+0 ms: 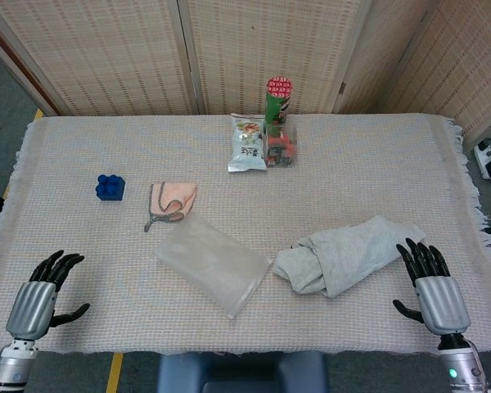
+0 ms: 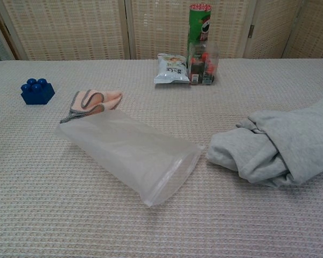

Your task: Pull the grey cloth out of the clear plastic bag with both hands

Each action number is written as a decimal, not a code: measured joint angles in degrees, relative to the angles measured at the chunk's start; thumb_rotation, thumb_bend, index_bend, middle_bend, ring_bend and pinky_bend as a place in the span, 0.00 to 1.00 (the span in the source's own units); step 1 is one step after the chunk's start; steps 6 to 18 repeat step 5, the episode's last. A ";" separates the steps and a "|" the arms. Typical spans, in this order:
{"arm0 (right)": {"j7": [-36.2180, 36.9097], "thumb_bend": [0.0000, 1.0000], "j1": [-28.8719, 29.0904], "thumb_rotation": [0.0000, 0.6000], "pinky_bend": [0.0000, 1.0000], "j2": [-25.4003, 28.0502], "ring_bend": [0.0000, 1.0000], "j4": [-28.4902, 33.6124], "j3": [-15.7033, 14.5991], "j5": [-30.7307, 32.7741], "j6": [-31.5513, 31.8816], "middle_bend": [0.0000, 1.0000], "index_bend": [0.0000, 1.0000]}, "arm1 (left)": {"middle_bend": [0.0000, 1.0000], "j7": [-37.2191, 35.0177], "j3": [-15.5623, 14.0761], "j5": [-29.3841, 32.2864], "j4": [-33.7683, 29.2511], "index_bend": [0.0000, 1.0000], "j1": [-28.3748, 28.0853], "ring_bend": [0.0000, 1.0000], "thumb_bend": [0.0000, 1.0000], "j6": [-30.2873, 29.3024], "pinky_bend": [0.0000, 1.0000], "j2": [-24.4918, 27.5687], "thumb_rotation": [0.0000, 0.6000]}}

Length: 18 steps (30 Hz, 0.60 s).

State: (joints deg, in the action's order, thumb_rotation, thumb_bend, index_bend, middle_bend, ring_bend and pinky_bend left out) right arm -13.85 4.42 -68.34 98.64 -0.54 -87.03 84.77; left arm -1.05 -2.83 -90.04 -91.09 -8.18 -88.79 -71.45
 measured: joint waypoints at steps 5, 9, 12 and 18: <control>0.97 0.09 -0.99 1.00 0.00 0.44 0.00 0.05 -0.29 -2.00 1.89 0.00 0.00 | 0.21 -0.79 -0.01 0.13 0.32 0.22 0.27 0.10 0.18 0.91 0.18 0.19 1.00; 0.97 0.09 -0.99 1.00 0.00 0.44 0.00 0.05 -0.29 -2.00 1.89 0.00 0.00 | 0.21 -0.79 -0.01 0.13 0.32 0.22 0.27 0.10 0.18 0.91 0.18 0.19 1.00; 0.97 0.09 -0.99 1.00 0.00 0.44 0.00 0.05 -0.29 -2.00 1.89 0.00 0.00 | 0.21 -0.79 -0.01 0.13 0.32 0.22 0.27 0.10 0.18 0.91 0.18 0.19 1.00; 0.97 0.09 -0.99 1.00 0.00 0.44 0.00 0.05 -0.29 -2.00 1.89 0.00 0.00 | 0.21 -0.79 -0.01 0.13 0.32 0.22 0.27 0.10 0.18 0.91 0.18 0.19 1.00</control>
